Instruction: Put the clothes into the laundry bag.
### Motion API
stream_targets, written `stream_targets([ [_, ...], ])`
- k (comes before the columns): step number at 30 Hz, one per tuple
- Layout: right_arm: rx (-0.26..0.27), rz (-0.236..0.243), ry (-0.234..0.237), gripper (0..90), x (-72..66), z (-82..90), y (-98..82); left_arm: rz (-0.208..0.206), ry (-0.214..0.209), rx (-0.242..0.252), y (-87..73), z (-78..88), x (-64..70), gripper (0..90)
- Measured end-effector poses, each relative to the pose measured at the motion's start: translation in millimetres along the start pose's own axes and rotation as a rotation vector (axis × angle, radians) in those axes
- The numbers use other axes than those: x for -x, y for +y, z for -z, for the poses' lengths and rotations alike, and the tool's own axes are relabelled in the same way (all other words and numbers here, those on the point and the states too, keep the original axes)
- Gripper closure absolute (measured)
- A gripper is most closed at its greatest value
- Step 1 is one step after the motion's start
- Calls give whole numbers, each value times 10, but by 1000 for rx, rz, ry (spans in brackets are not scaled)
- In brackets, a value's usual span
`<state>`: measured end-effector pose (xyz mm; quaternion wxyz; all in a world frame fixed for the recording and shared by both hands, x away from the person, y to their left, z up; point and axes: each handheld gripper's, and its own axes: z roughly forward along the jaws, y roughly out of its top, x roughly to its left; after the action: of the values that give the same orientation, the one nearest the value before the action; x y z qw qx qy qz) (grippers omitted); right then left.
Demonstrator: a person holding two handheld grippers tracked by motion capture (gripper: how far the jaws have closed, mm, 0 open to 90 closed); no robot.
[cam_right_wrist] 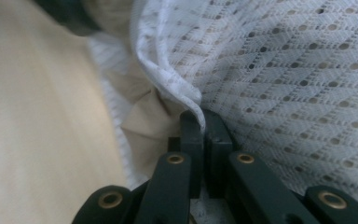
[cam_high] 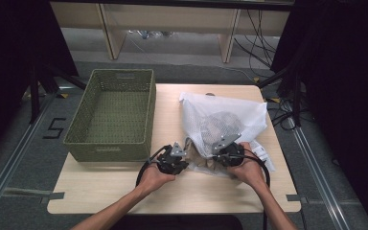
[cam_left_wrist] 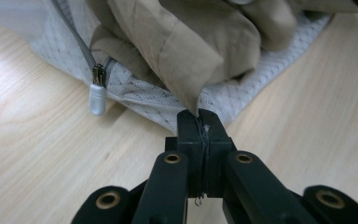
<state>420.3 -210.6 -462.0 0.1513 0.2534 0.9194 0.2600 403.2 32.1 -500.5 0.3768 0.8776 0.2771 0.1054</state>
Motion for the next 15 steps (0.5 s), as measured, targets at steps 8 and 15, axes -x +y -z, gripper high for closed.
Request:
stream_targets([
  [8,19,2,-20,897,89,-90,68,20,18,-6,-126,63,-33,884],
  [15,6,-24,12,897,94,-58,58,13,52,-27,-139,33,-48,667],
])
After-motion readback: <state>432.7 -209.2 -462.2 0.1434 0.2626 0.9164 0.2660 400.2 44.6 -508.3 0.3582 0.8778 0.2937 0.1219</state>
